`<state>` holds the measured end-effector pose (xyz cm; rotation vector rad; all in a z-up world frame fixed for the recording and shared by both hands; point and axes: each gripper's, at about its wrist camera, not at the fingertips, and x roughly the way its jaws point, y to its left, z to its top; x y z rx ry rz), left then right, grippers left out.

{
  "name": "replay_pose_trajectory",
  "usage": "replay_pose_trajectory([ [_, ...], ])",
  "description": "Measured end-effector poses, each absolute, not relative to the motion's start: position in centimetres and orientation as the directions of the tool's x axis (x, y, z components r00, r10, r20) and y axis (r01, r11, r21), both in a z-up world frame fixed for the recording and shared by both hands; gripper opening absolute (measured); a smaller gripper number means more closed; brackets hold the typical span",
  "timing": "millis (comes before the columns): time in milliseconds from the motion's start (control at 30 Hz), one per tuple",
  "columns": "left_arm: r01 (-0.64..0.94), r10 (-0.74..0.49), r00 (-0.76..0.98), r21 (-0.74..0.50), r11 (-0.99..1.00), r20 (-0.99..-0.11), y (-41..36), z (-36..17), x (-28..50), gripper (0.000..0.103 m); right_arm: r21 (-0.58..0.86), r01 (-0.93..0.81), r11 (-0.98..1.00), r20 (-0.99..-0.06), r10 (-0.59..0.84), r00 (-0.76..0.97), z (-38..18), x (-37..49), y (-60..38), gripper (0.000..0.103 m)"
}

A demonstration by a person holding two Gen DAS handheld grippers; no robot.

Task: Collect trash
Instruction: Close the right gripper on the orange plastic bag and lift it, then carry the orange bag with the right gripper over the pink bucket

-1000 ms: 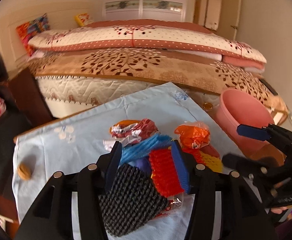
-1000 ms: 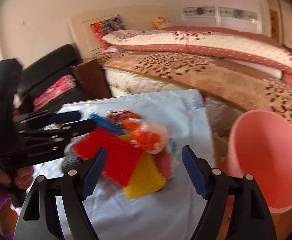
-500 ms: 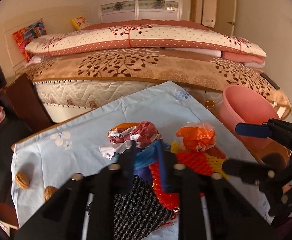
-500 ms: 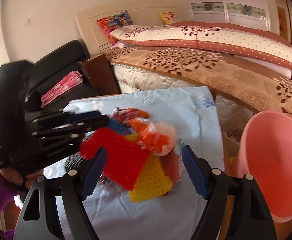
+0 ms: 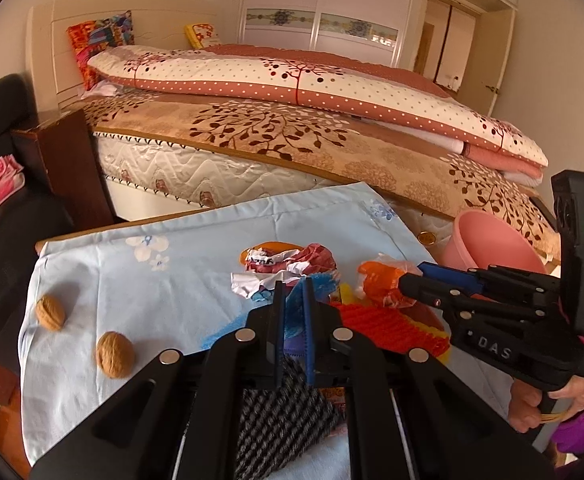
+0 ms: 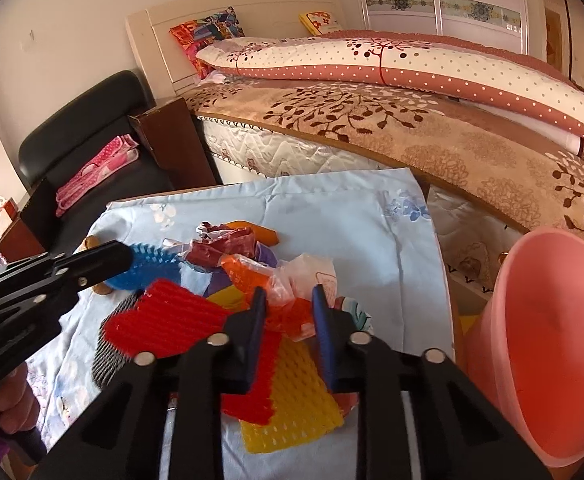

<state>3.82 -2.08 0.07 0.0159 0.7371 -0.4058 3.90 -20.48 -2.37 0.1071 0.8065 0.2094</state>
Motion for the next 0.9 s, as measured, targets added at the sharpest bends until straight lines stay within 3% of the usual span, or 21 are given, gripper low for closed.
replay_pose_trajectory([
  [67,0.358,-0.352,0.671,-0.131,0.925,-0.652,-1.9,0.3,3.6,0.008,0.180,-0.140,0.974,-0.693,0.226,0.685,-1.9,3.6,-20.7,0.010],
  [900,0.334,-0.373,0.702,-0.181,0.925,-0.607,-2.7,3.1,1.3,0.008,0.109,0.019,0.994,-0.626,0.054,0.778,3.4,-0.5,-22.8,0.010],
])
